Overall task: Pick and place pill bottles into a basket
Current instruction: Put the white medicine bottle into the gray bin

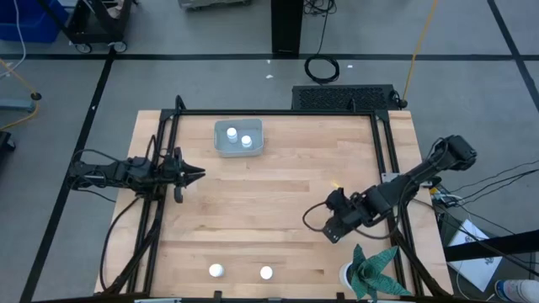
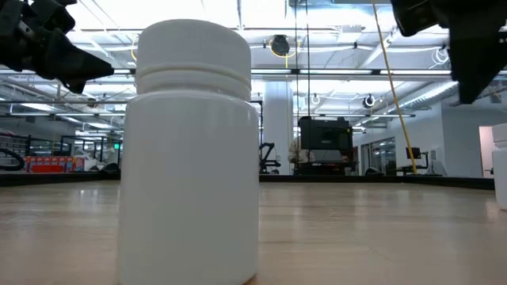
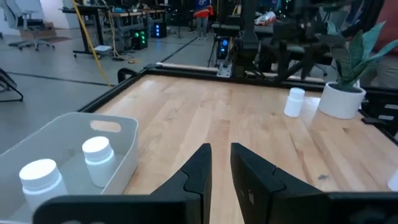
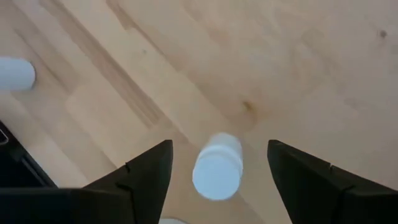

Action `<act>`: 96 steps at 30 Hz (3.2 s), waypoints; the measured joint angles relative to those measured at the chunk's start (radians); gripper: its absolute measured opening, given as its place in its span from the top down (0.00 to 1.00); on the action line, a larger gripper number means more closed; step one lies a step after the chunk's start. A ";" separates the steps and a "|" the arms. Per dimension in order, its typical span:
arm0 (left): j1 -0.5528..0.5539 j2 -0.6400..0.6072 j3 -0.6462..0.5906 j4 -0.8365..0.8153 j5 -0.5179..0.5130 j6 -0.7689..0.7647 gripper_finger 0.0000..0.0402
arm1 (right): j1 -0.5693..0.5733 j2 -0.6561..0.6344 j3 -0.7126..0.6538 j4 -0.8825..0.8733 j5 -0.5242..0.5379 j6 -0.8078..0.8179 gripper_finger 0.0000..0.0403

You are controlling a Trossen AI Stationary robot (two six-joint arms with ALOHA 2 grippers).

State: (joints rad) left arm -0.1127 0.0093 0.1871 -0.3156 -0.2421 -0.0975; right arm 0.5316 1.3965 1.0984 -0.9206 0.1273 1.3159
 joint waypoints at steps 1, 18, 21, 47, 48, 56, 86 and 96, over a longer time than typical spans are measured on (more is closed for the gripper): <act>0.000 0.000 0.000 0.005 -0.003 0.000 0.83 | 0.009 0.007 0.000 -0.002 0.000 0.005 0.37; 0.000 0.000 0.000 0.012 -0.003 -0.002 0.83 | 0.057 0.125 -0.001 0.002 -0.023 0.058 0.37; 0.000 0.000 0.000 0.011 -0.003 -0.002 0.83 | 0.067 0.138 -0.001 0.007 -0.025 0.070 0.37; 0.000 0.000 0.000 0.013 -0.004 -0.004 0.83 | 0.099 0.138 -0.079 0.093 -0.020 0.126 0.37; 0.000 0.000 0.000 0.013 -0.004 -0.006 0.83 | 0.099 0.138 -0.079 0.093 -0.020 0.131 0.37; 0.000 0.000 0.000 0.013 -0.004 -0.005 0.83 | 0.099 0.138 -0.079 0.093 -0.021 0.137 0.48; 0.000 0.000 0.000 0.013 -0.003 -0.003 0.83 | -0.015 0.137 -0.079 0.097 0.111 -0.088 0.61; 0.000 0.000 0.000 0.014 -0.003 -0.003 0.83 | -0.101 0.112 -0.079 0.153 0.211 -0.251 0.62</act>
State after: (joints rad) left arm -0.1127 0.0093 0.1871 -0.3019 -0.2455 -0.1009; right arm 0.4309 1.5085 1.0199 -0.7671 0.3379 1.0648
